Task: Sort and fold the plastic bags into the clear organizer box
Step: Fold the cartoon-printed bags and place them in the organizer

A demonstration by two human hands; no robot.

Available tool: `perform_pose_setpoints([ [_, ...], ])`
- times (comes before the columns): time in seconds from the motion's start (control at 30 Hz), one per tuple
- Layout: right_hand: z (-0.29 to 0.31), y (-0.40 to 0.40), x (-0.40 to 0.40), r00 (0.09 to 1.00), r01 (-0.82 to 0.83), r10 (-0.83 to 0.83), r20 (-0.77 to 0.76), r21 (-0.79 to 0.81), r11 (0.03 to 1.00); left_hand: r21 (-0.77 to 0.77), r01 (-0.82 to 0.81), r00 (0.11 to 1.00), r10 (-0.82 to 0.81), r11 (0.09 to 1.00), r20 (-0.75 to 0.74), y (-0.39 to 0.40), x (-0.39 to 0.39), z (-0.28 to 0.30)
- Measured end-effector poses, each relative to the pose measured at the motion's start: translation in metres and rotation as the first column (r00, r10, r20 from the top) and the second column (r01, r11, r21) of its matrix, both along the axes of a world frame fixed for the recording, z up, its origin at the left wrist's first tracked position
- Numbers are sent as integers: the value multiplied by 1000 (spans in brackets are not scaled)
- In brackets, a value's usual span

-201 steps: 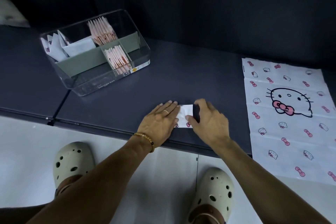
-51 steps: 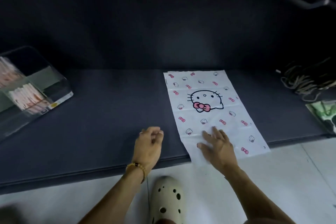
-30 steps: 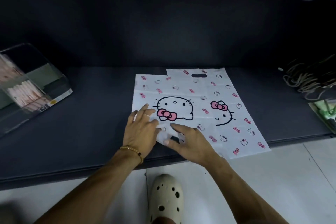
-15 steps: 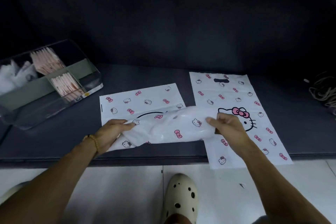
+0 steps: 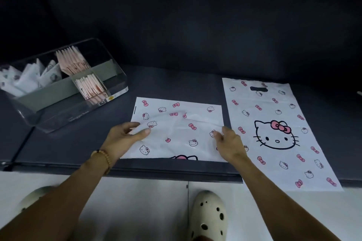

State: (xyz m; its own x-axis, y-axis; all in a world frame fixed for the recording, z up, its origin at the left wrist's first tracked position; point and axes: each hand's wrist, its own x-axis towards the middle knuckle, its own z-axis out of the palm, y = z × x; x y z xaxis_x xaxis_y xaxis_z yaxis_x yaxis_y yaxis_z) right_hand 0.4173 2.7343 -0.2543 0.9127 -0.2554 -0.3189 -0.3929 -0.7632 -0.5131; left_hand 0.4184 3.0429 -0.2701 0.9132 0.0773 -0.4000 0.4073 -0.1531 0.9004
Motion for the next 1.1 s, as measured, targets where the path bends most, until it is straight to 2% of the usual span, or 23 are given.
perform_pose_setpoints([
  [0.07, -6, 0, -1, 998, 68, -67, -15, 24, 997, 15, -55, 998, 55, 998, 1, -2, 0, 1],
  [0.17, -10, -2, -2, 994, 114, -113, -16, 70, 991, -207, -100, 995, 93, 973, -45, 0, -1, 7],
  [0.23, -10, -4, -2, 995, 100, -99, -9, 73, 992, -328, 22, 996, -50, 944, -76, 7, 0, 8],
  [0.3, -10, -6, -3, 995, 94, -97, 19, 114, 989, -330, 136, 980, -176, 934, -95, 12, 1, 9],
  [0.33, -10, -8, -4, 995, 83, -90, 40, 148, 985, -252, 131, 980, -163, 959, -110, 12, 2, 9],
  [0.4, -10, -10, -7, 994, 67, -82, 67, 210, 976, 5, 8, 992, -7, 1000, -129, 7, 5, 6],
  [0.5, -14, -9, -8, 983, 151, -169, 74, 204, 967, 301, -60, 992, 89, 952, -84, -3, 12, -1],
  [0.63, -20, -8, -7, 952, 274, -294, 83, 194, 942, 399, -88, 990, 126, 913, -69, -10, 18, 2],
  [0.77, -20, -9, -5, 934, 325, -342, 107, 148, 934, 572, -22, 998, 48, 820, -29, -8, 14, 0],
  [0.9, -20, -9, -1, 930, 345, -357, 84, 131, 929, 648, 23, 1000, -10, 762, -24, -9, 15, 0],
  [0.97, -20, -9, 1, 930, 350, -360, 71, 127, 928, 735, 28, 1000, -10, 677, -30, -13, 14, 2],
  [1.03, -20, -9, 3, 932, 350, -358, 56, 115, 930, 868, -10, 998, -49, 496, 40, -17, 10, 6],
  [1.1, -21, -9, 4, 934, 348, -354, 45, 107, 931, 947, -26, 961, -252, 319, 111, -21, 6, 7],
])
